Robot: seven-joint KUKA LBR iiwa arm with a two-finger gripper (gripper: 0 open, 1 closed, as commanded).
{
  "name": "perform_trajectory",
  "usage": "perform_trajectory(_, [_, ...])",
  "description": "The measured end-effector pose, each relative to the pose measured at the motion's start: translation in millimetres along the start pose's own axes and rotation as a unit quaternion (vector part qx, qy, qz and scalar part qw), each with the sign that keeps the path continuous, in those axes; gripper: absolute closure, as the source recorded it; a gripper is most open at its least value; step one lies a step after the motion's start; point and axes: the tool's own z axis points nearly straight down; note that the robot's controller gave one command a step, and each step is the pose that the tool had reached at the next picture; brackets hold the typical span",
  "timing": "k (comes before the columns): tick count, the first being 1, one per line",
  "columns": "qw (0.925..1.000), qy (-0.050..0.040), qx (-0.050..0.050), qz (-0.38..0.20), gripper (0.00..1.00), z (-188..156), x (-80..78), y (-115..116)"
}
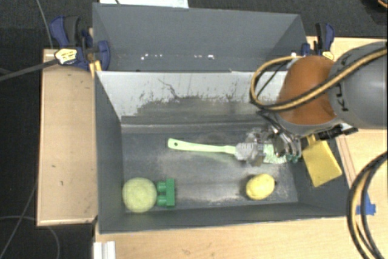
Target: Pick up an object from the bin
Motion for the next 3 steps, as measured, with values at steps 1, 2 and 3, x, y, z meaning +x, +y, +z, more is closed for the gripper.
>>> perform_trajectory(1, [1.0000, -0.0007, -0.001, 0.004, 1.00, 2.2, -1.8, 5.3])
perform_trajectory(2, [1.0000, -0.0014, -0.001, 0.005, 1.00, 0.9, -7.8, 3.1])
perform_trajectory(3, [0.9996, -0.0012, -0.001, -0.028, 1.00, 1.1, -3.2, -1.9])
